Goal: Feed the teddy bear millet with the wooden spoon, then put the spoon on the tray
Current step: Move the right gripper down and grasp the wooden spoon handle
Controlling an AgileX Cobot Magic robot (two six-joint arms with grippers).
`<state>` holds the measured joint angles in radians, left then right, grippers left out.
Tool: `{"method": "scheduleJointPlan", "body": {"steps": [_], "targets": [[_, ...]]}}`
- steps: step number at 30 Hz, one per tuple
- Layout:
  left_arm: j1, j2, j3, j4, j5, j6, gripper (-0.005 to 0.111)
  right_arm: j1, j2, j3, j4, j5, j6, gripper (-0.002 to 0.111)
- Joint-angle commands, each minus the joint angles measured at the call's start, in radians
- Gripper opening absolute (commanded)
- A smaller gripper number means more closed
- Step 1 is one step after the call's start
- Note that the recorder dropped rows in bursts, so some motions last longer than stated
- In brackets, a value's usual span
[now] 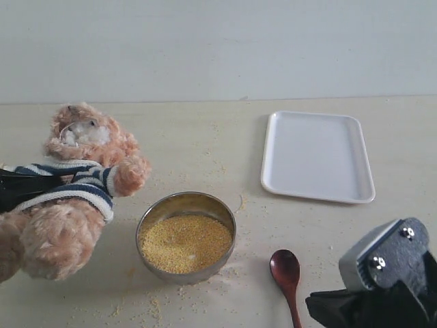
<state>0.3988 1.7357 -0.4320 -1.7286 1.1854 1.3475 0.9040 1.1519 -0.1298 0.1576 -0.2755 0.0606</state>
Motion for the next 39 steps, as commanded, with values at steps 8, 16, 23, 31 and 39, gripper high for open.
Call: {"method": "scheduleJointPlan", "body": {"steps": [8, 16, 23, 31, 39], "targets": [[-0.004, -0.004, -0.008, -0.016, 0.036, 0.018, 0.005, 0.062, 0.059, 0.06, 0.028, -0.093, 0.008, 0.001], [-0.004, -0.004, -0.008, -0.016, 0.036, 0.041, 0.005, 0.062, 0.059, 0.051, -0.006, -0.07, 0.098, 0.056], [-0.004, -0.004, -0.008, -0.016, 0.036, 0.085, 0.005, 0.062, 0.28, -0.119, 0.202, -0.009, -0.215, 0.071], [-0.004, -0.004, -0.008, -0.016, 0.036, 0.085, 0.005, 0.062, 0.394, -0.152, 0.383, 0.017, -0.358, 0.071], [-0.004, -0.004, -0.008, -0.016, 0.036, 0.085, 0.005, 0.062, 0.394, -0.152, 0.383, 0.089, -0.358, 0.058]]}}
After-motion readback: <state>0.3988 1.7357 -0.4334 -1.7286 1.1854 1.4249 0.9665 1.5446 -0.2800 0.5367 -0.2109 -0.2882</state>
